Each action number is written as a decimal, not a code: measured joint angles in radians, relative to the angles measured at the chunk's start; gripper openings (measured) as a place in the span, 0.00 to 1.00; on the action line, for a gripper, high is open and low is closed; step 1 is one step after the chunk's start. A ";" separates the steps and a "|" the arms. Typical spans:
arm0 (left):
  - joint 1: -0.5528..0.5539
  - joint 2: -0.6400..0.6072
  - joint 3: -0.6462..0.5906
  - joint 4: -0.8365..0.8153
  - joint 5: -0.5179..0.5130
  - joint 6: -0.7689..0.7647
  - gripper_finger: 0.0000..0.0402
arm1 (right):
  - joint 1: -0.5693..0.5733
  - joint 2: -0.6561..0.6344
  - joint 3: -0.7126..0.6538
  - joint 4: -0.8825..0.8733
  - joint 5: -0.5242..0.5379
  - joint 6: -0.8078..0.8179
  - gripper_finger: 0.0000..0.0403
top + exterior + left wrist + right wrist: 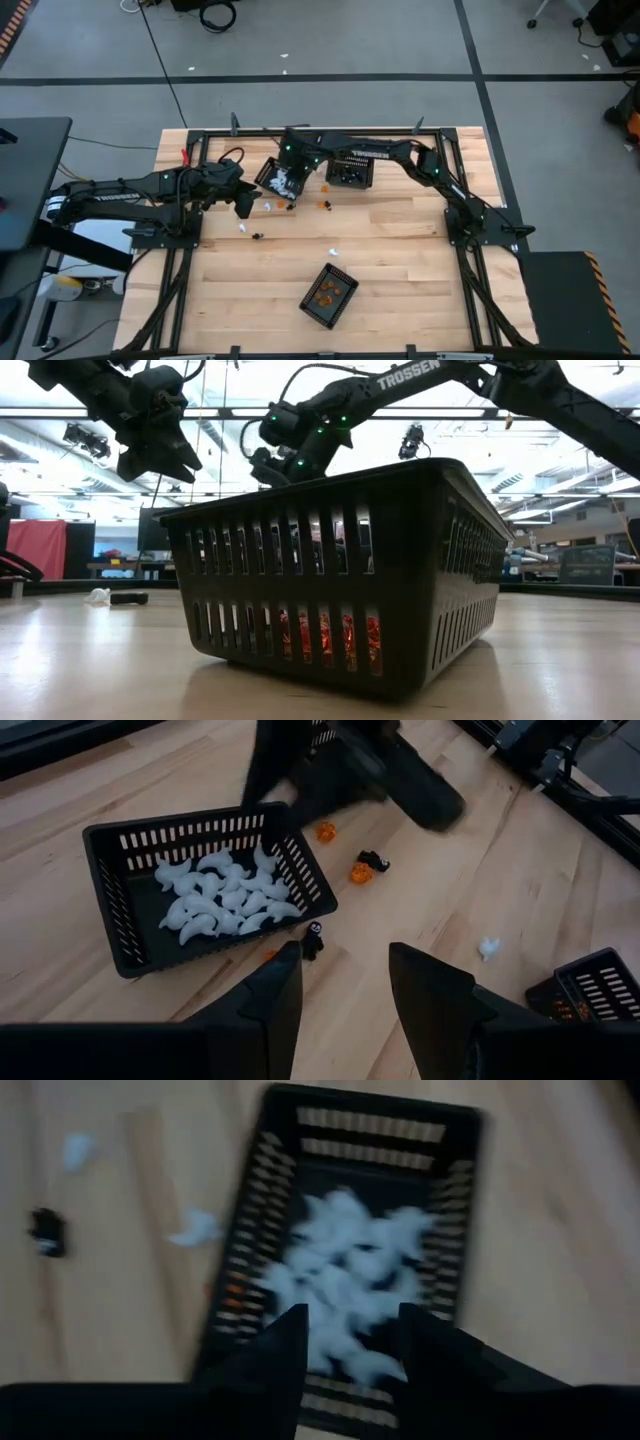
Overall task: Sort Halloween decoration
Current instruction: Put the white ghost toy into the top left black basket
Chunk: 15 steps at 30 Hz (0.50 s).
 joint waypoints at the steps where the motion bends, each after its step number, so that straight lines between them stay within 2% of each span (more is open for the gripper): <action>1: 0.000 0.000 0.000 0.001 0.000 0.001 0.40 | -0.010 -0.006 0.000 -0.011 0.015 -0.015 0.40; 4: 0.000 0.000 0.000 0.000 0.000 0.002 0.40 | -0.050 -0.010 0.000 -0.053 0.025 -0.030 0.40; 9: 0.000 0.000 0.000 0.000 0.000 0.002 0.40 | -0.114 -0.010 0.000 -0.140 -0.020 -0.037 0.40; 15: 0.000 0.000 0.000 0.000 0.000 0.002 0.40 | -0.149 -0.010 0.000 -0.245 -0.022 -0.139 0.42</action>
